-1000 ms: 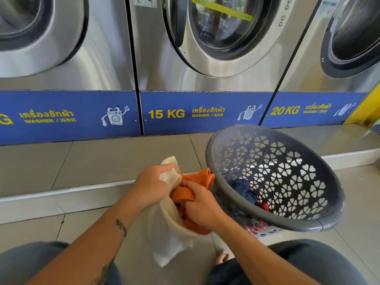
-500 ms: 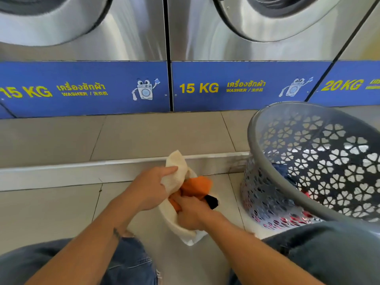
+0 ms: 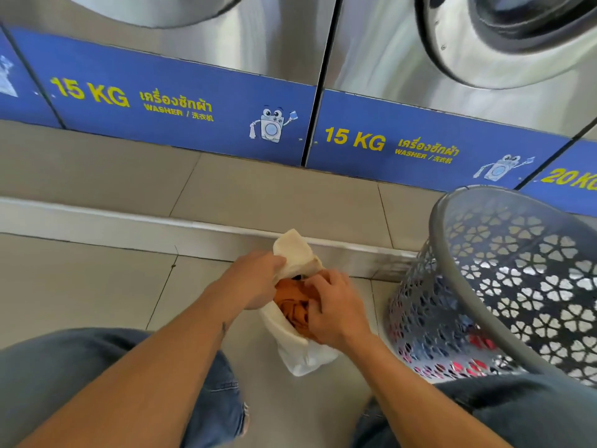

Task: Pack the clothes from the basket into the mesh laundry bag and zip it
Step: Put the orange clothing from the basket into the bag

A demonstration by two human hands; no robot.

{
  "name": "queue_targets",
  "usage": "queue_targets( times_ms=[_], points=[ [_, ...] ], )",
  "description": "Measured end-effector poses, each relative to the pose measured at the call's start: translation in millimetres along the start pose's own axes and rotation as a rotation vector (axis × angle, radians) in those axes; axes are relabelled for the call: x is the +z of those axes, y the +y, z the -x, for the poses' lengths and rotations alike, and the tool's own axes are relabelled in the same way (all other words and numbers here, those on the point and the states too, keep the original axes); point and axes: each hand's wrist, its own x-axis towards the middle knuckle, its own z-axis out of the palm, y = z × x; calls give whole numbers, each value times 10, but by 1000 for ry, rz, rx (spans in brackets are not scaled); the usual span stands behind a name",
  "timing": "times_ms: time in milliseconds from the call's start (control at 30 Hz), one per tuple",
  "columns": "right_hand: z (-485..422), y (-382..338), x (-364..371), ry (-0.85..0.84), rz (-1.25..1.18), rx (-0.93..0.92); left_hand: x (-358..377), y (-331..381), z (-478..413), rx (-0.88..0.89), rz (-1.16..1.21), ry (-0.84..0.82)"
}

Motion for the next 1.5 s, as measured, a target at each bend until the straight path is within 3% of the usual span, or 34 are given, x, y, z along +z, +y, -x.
queue_targets(
  times_ms=[67, 200, 400, 467, 567, 800, 1033, 1167, 1500],
  points=[
    [48, 28, 37, -31, 42, 16, 18, -10, -1, 8, -12, 10],
    [152, 75, 194, -404, -45, 124, 71, -32, -25, 28, -43, 44],
    [88, 42, 172, -584, -40, 112, 95, -63, -38, 37, -59, 25],
    [68, -10, 83, -620, 70, 86, 96, -71, -37, 46, -63, 8],
    [57, -55, 6, -508, 219, 65, 111, -85, -52, 57, -71, -11],
    [-137, -66, 17, -90, 51, 131, 142, -94, -77, 79, -64, -30],
    [-50, 264, 625, -497, 44, 133, 140, -73, -68, 56, -38, -46],
    [-125, 288, 592, -544, 54, 127, 167, -3, -34, 62, -37, -28],
    [98, 349, 31, -295, -28, 188, 91, 276, 75, 34, 270, 65]
  ],
)
